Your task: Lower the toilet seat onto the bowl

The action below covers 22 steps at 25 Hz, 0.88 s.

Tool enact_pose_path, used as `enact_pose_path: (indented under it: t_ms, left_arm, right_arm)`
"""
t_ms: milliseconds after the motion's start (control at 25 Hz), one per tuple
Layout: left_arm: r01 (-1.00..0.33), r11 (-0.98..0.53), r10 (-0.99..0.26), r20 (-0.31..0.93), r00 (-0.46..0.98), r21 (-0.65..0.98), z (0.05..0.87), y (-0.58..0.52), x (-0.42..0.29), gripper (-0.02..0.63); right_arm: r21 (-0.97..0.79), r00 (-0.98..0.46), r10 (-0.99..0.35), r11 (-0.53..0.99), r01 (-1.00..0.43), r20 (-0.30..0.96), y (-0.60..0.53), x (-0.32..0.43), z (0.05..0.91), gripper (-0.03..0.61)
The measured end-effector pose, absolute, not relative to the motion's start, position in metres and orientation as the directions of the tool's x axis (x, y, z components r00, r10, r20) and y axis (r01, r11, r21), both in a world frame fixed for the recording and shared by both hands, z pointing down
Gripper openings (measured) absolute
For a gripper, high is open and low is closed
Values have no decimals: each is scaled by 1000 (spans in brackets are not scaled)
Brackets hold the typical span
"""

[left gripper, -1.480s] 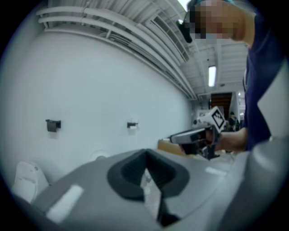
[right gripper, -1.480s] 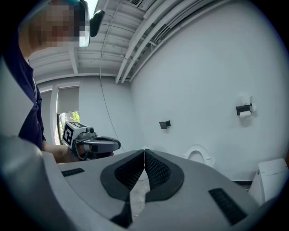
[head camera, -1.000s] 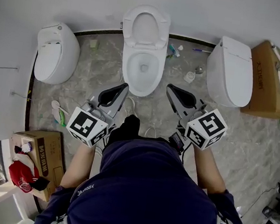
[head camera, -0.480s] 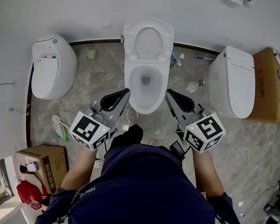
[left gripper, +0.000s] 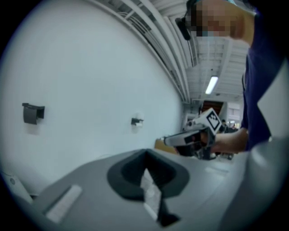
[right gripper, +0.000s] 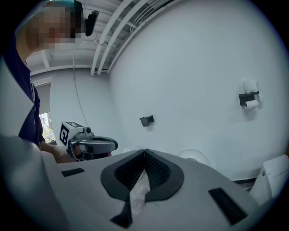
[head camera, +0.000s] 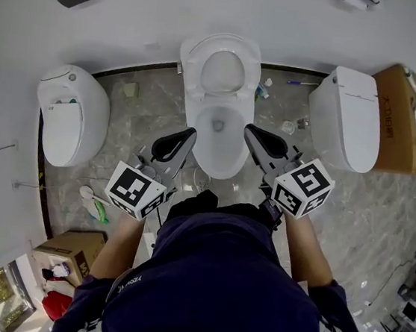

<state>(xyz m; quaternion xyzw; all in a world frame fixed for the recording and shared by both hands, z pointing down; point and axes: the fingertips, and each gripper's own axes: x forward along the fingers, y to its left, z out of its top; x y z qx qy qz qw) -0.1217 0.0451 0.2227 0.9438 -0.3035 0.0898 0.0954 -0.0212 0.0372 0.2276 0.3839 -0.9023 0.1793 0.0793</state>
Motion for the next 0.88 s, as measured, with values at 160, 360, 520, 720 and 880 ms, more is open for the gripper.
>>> enact_pose_path:
  t_ms: [160,360,520,720,880]
  left_arm:
    - [-579,-806,-544,227,808,127,224,29,-124,3]
    - [-578,-805,-540,240,807,134,229,14,-131,3]
    - [-590,-795,-548,249,798,141,232,8,-131,3]
    - [-615,-775,-569,263,779,144,237,-3,-130,3]
    - [-635,-758,-584,278,762,150,243,-13,-128,3]
  right_arm:
    - [-266,-686,-667,632,-728,290,22,-27,231,8]
    - [-267,-682,-668,628,-731,298,5,-33,233,8]
    - [-274,-685,-662,628,-728,304,-2,-31,237,8]
    - [-288,-691,-652,628,-723,313,-24,-25,248,8]
    - [-292,-697,-638,634,-716,326,-43,-22,259,8]
